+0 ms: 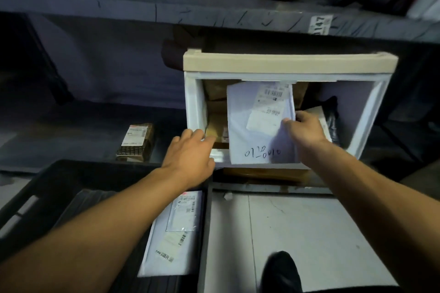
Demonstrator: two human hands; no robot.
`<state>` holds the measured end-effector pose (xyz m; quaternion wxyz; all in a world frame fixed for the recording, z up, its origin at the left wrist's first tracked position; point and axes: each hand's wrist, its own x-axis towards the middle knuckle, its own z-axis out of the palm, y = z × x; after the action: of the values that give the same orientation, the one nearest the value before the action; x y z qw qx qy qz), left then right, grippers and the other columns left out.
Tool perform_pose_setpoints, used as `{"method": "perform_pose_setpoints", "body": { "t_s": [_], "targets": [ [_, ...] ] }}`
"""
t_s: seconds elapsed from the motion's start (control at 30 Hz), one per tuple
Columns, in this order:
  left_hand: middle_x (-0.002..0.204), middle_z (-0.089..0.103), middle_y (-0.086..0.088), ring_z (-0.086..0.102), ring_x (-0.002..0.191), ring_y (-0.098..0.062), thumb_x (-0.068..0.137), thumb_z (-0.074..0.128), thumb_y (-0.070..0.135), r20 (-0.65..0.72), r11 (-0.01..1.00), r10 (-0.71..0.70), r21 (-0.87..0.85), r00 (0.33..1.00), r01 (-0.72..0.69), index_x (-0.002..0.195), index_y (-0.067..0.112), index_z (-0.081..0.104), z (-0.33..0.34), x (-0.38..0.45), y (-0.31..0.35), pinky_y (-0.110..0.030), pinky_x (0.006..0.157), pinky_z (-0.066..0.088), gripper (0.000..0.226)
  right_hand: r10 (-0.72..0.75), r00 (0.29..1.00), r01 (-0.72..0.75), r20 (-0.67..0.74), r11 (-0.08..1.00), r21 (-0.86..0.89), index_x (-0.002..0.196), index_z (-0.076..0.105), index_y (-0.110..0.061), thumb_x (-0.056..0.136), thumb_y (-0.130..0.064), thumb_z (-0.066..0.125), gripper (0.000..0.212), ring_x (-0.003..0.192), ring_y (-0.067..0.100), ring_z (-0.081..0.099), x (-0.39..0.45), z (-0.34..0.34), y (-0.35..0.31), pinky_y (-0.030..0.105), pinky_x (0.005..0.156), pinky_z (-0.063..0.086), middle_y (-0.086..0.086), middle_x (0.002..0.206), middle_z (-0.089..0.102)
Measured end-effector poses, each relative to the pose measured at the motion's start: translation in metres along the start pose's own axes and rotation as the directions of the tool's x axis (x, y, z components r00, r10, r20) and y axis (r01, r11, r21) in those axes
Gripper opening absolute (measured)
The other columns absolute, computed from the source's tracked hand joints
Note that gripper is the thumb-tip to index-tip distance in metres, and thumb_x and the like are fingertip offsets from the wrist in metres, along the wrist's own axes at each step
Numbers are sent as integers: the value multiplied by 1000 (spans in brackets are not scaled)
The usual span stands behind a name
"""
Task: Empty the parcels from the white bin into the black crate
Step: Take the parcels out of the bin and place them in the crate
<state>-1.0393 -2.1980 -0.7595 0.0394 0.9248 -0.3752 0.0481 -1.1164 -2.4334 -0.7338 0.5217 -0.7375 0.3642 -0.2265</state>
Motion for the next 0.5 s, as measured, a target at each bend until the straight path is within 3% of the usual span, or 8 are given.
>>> {"method": "perform_pose_setpoints", "body": {
  "t_s": [0.13, 0.23, 0.3, 0.37, 0.5],
  "targets": [
    [141, 48, -1, 43, 128, -25, 96, 51, 36, -4, 995, 1, -98, 1000, -1, 142, 24, 45, -11, -12, 19, -38, 101, 41, 48, 86, 992, -91, 91, 995, 47, 102, 65, -9, 101, -2, 53, 14, 75, 22, 65, -32, -46, 11, 31, 70, 54, 5, 86, 68],
    [141, 49, -1, 46, 127, -24, 98, 53, 37, -23, 972, -6, -234, 1000, 1, 145, 26, 45, -20, -20, 32, -38, 98, 45, 49, 131, 980, -136, 150, 991, 22, 95, 67, -9, 101, -2, 55, 16, 74, 22, 66, -50, -67, 17, 31, 66, 53, 6, 84, 70],
    [141, 51, 0, 51, 124, -24, 97, 56, 37, -26, 923, -49, -384, 998, 35, 142, 28, 49, -24, -25, 40, -36, 95, 48, 46, 141, 974, -145, 176, 989, 8, 102, 68, -6, 101, -3, 55, 13, 74, 23, 68, -57, -71, 21, 30, 64, 54, 7, 85, 72],
    [139, 56, 2, 57, 120, -22, 97, 59, 38, -7, 869, -93, -489, 996, 78, 136, 28, 55, -26, -30, 44, -34, 93, 49, 41, 163, 961, -173, 223, 985, 25, 106, 69, -5, 101, -5, 56, 14, 80, 28, 71, -64, -67, 21, 36, 72, 59, 10, 90, 75],
    [139, 58, 3, 57, 123, -19, 96, 60, 47, 134, 793, -97, -588, 986, 158, 137, 21, 54, -26, -35, 43, -29, 93, 46, 49, 142, 911, -163, 387, 986, 21, 104, 70, -13, 102, -8, 56, 15, 81, 27, 75, -83, -44, 10, 34, 65, 60, 9, 92, 78]
  ]
}}
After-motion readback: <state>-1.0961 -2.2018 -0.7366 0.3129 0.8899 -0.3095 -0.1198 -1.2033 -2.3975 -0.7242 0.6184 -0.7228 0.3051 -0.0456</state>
